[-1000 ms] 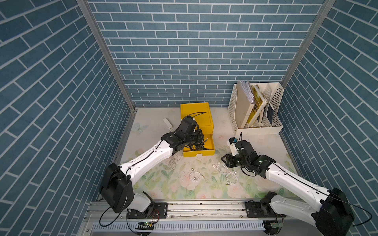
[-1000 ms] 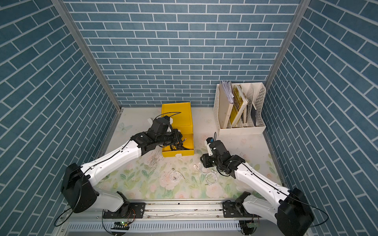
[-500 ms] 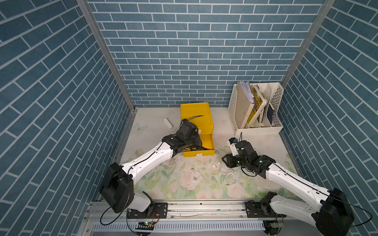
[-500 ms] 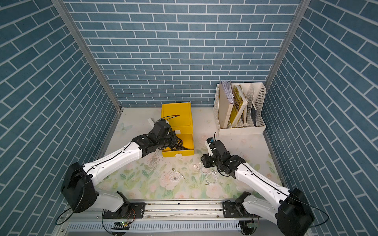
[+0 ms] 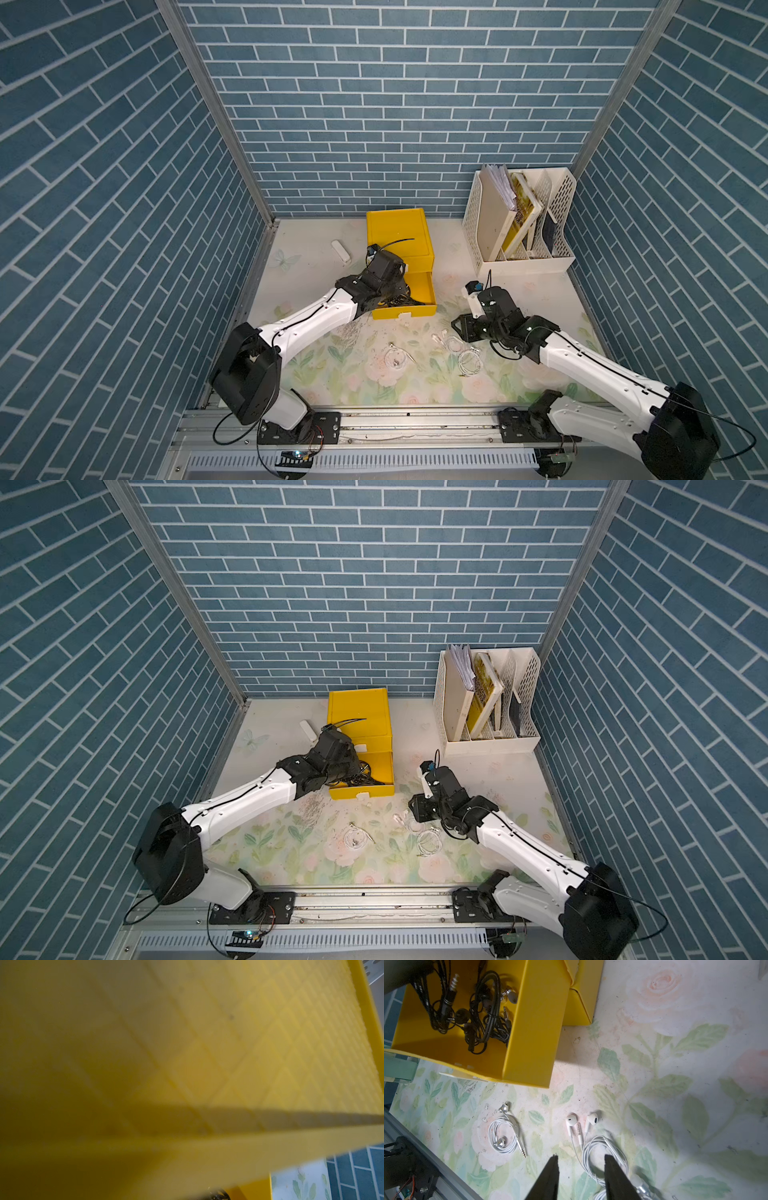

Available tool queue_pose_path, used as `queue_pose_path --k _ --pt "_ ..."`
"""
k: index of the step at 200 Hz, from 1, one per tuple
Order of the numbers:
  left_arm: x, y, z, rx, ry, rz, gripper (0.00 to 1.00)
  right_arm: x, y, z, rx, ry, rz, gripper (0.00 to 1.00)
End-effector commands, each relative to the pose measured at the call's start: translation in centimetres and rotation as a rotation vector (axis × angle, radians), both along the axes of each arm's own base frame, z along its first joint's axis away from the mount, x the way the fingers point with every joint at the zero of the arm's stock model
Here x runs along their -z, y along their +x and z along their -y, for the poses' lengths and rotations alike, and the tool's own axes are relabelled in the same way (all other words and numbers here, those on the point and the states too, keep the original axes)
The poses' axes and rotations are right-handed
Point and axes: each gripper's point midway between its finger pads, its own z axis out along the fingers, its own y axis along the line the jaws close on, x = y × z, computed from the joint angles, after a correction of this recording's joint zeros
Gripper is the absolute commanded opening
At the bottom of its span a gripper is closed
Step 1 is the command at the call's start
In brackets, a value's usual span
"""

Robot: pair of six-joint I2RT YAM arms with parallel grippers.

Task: Place the wired earphones into the drawer by color
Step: Place the wired earphones in the drawer.

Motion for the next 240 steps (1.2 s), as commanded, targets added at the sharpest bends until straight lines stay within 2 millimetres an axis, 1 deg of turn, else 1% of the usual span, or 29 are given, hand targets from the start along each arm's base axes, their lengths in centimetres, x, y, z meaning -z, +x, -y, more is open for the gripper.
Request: queue_pose_path --k 1,17,28,45,79,103,122,143,158,183,196,204,216,224,240 --pt "2.6 -0.7 -0.6 -0.007 0.04 -0.047 0.03 0.3 -0.2 0.6 -0.01 -0.028 0.01 0.39" --pt "2.8 -0.6 -0.5 -0.005 0.044 -0.052 0.06 0.4 -0.2 0.6 -0.009 -0.029 0.008 0.39" --pt "3.3 -0.7 -0.6 -0.004 0.059 -0.067 0.08 0.4 -0.2 0.6 -0.01 -0.028 0.008 0.39" --pt "3.8 -0.8 -0.6 -0.001 0.068 -0.083 0.21 0.4 -0.2 0.6 -0.008 -0.025 0.011 0.39" --pt "4.1 -1.0 -0.5 0.004 0.065 -0.094 0.37 0.4 -0.3 0.7 -0.006 -0.025 0.01 0.39" --pt "3.5 -1.0 -0.4 0.008 0.052 -0.084 0.4 0.2 -0.3 0.6 -0.007 -0.023 0.014 0.39" --pt "2.4 -1.1 0.0 0.022 0.019 -0.07 0.42 0.1 -0.3 0.6 -0.008 -0.014 0.017 0.39" --pt "0.1 -1.7 1.1 0.08 -0.036 -0.033 0.47 -0.7 -0.2 -0.2 -0.01 0.052 0.026 0.39" --pt "-2.1 -2.5 2.0 0.137 -0.083 -0.01 0.5 -1.7 -0.5 -1.5 -0.011 0.178 0.034 0.37" --pt "-6.4 -4.0 2.7 0.214 -0.142 0.053 0.53 -3.0 -1.1 -3.0 0.03 0.377 0.079 0.3" --pt "-8.2 -4.8 3.1 0.26 -0.162 0.072 0.52 -4.0 -1.6 -3.8 0.042 0.411 0.14 0.26" --pt "-9.2 -5.4 3.5 0.298 -0.19 0.082 0.51 -4.6 -1.7 -4.0 0.068 0.41 0.188 0.21" --pt "-11.7 -6.2 4.1 0.358 -0.24 0.128 0.48 -5.6 -1.9 -3.8 0.127 0.432 0.258 0.07" --pt "-13.4 -6.3 4.3 0.388 -0.247 0.168 0.46 -6.4 -2.2 -3.7 0.153 0.478 0.305 0.0" --pt "-17.7 -5.5 4.3 0.421 -0.23 0.261 0.43 -7.3 -2.8 -3.6 0.194 0.525 0.373 0.0"
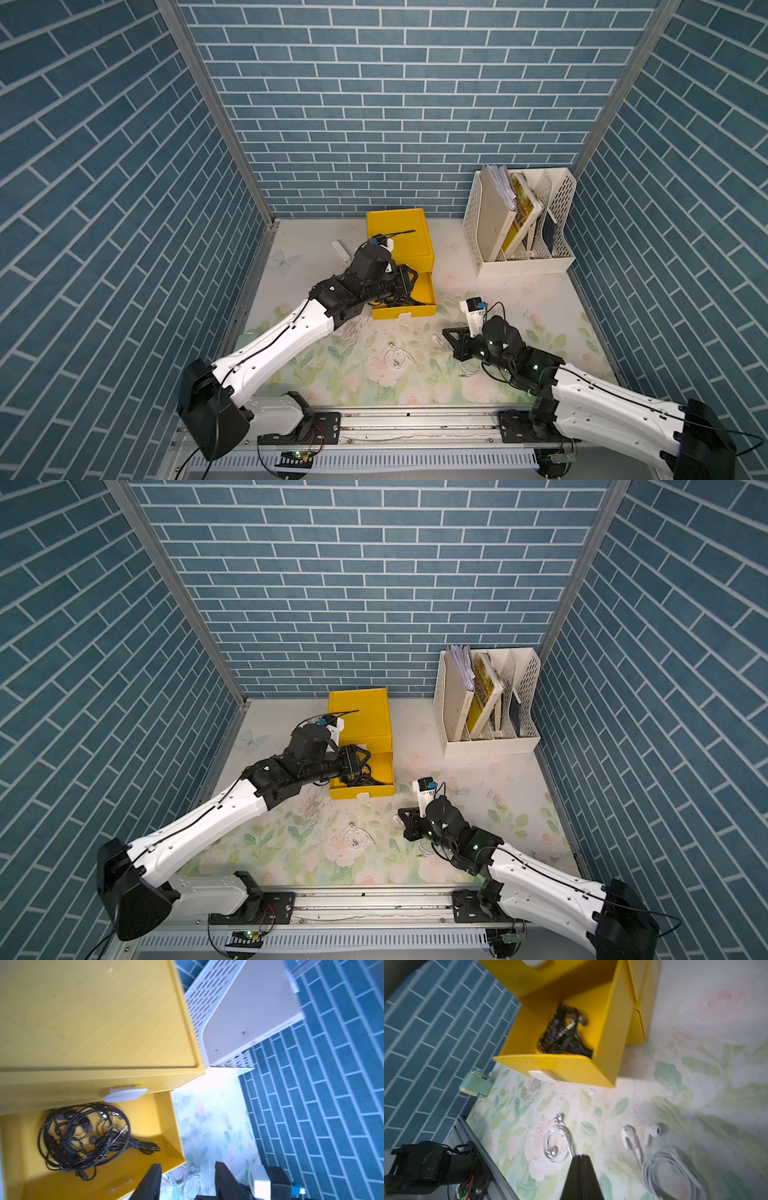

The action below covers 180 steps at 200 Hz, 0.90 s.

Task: Place the wired earphones into the drawer by color
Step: Place the wired earphones in the drawer, then close the drawer in the storage box.

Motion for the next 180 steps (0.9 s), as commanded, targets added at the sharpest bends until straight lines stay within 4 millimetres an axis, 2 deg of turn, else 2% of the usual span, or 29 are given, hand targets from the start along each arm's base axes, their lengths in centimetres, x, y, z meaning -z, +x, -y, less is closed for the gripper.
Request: queue_pose_path --k 1,19,38,57,77,93,110,141,180 --pt "-6.0 -0.2 0.9 0.105 -0.015 0.136 0.43 -4.1 1.5 0.8 0.198 0.172 0.136 0.0" --pt "-8.9 2.8 0.2 0.081 0.023 0.204 0.38 -4.0 0.9 0.1 0.237 0.126 0.181 0.0" --pt "-9.6 7.5 -1.2 0.069 -0.032 0.221 0.23 -3.9 -0.2 -1.5 0.254 0.116 0.219 0.0" --pt "-9.1 12.3 -2.0 0.054 -0.006 0.226 0.19 -2.5 -1.1 -3.5 0.249 0.085 0.214 0.0" --pt "-8.3 16.8 -1.1 0.071 0.085 0.232 0.15 -1.3 -2.0 -5.7 0.217 0.089 0.209 0.0" --pt "-6.9 19.9 -0.3 0.079 0.148 0.227 0.14 -0.3 -1.9 -7.1 0.205 0.065 0.204 0.0" --pt "-5.4 23.0 -0.1 0.07 0.158 0.225 0.14 -0.7 -1.8 -8.1 0.197 0.084 0.228 0.0" --pt "-2.9 26.7 -1.3 0.023 0.154 0.224 0.14 -0.3 -1.0 -8.4 0.2 0.093 0.227 0.0" --pt "-0.3 28.2 -1.9 0.026 0.116 0.187 0.14 0.1 0.5 -8.3 0.21 0.106 0.233 0.0"
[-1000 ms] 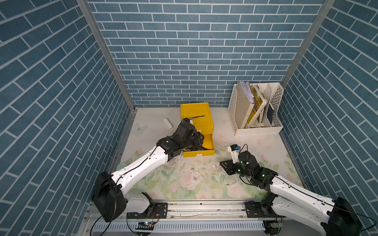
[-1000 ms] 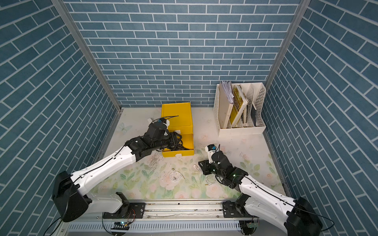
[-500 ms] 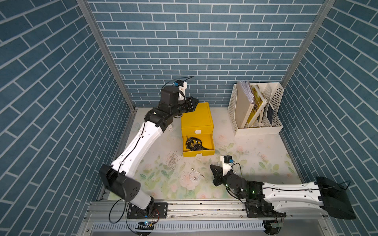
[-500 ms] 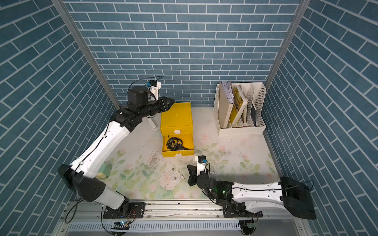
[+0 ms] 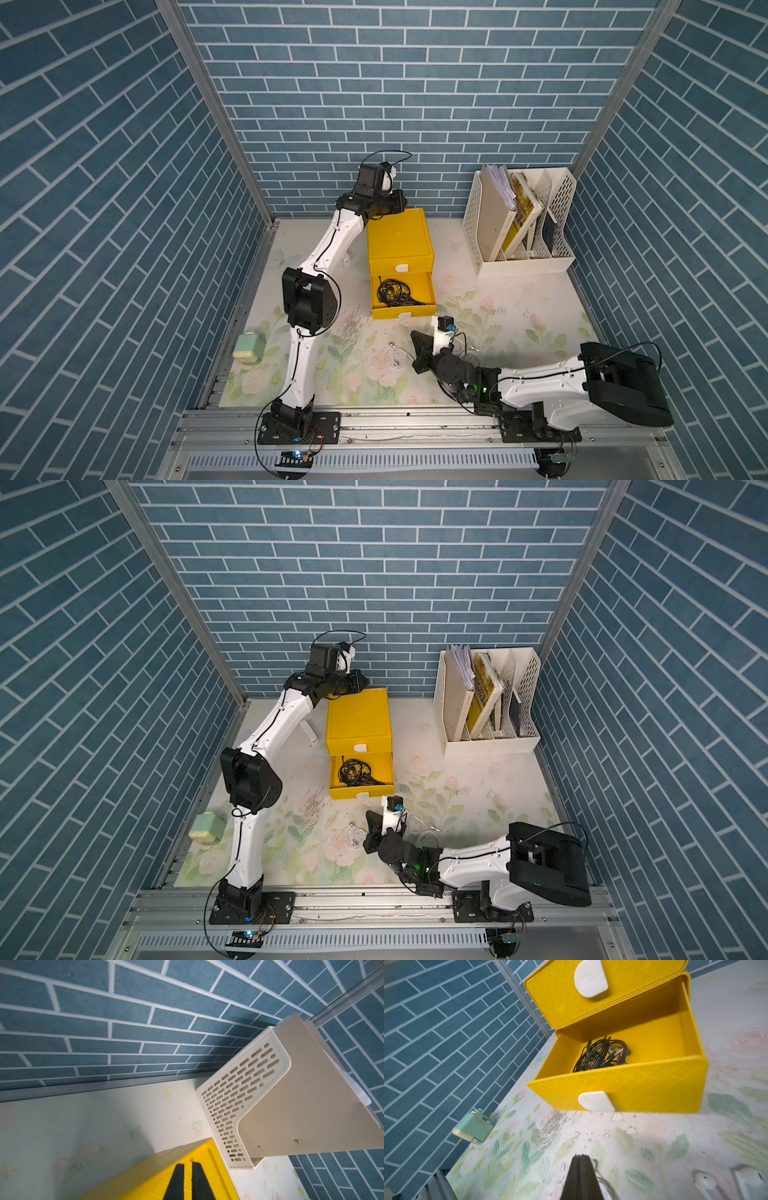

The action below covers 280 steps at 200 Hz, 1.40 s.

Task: Place the wired earphones into the drawer by color
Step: Close the drawer in the storage box.

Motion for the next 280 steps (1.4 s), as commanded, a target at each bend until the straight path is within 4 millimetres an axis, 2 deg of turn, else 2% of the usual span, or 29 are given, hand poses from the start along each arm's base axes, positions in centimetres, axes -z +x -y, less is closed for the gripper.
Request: queue_pose_path --k 1,57,94,174,249,280 --pt "-0.9 0.6 -0.3 0.015 -0.028 0.036 0.14 -0.9 1.2 -0.2 0.008 0.04 0.032 0.0" --pt "3.1 0.5 -0.3 0.026 0.005 -0.029 0.13 0.0 5.0 0.3 0.045 0.053 0.032 0.0" --pt "5.5 0.0 -0.3 0.04 0.03 -0.069 0.13 0.8 6.7 0.5 0.055 0.056 0.029 0.0" --pt "8.1 -0.8 -0.7 0.054 0.061 -0.103 0.11 -0.5 9.7 -1.6 0.057 0.099 0.058 0.0" --pt "10.4 -2.0 -0.9 0.063 0.066 -0.142 0.1 -1.1 13.1 -1.7 0.095 0.174 0.058 0.0" --pt "10.7 -2.4 -0.8 0.073 0.058 -0.148 0.1 -1.2 14.2 -2.0 0.089 0.223 0.047 0.0"
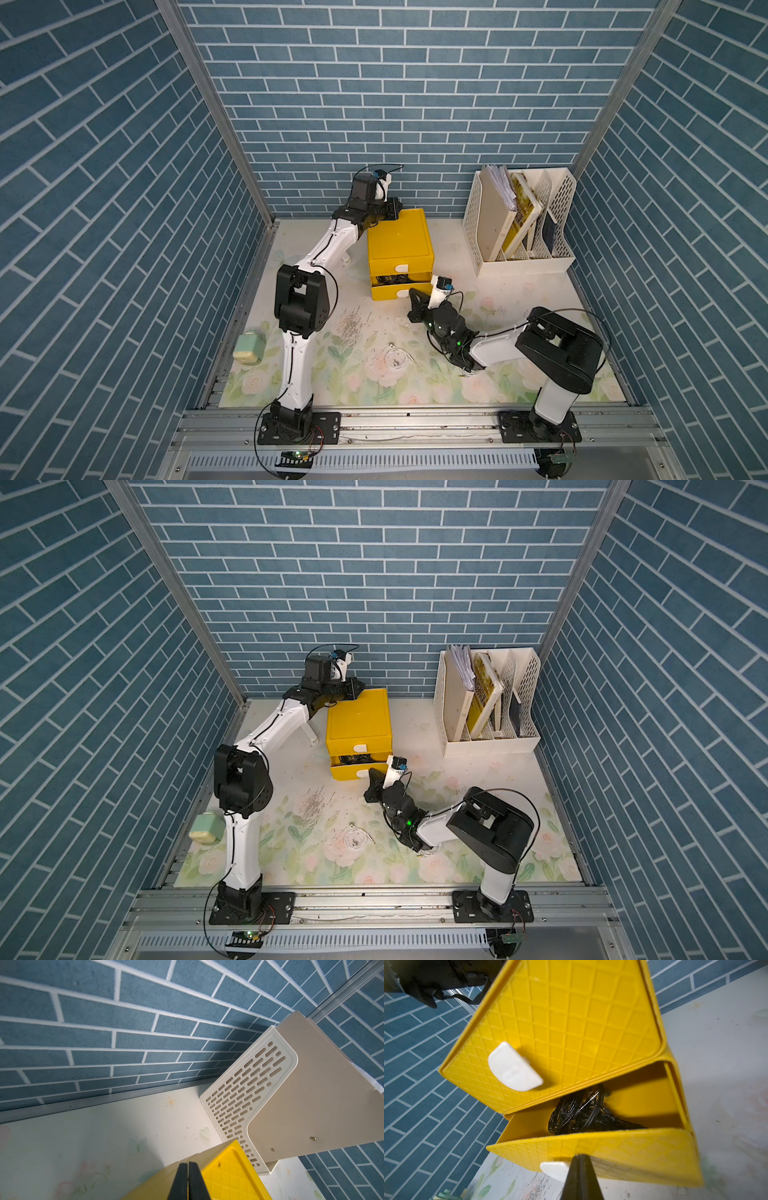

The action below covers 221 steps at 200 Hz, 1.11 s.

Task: Place the wired earphones into the drawer by color
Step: Close the drawer in the storage box.

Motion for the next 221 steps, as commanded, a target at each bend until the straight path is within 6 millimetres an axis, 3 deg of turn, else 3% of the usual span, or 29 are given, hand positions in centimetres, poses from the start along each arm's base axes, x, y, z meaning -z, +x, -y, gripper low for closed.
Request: queue_pose_path --k 1,83,221 --pt "8.1 -2.7 -0.4 0.024 0.081 -0.245 0.1 -1.4 0.8 -0.9 -0.024 0.096 0.015 0.0" --pt "9.5 -3.7 -0.7 0.03 0.087 -0.267 0.09 -2.3 2.0 -1.4 -0.048 0.297 0.0 0.0" --pt "10.6 -4.7 -0.6 0.042 0.073 -0.29 0.09 0.5 4.1 -0.2 0.089 0.407 -0.109 0.0"
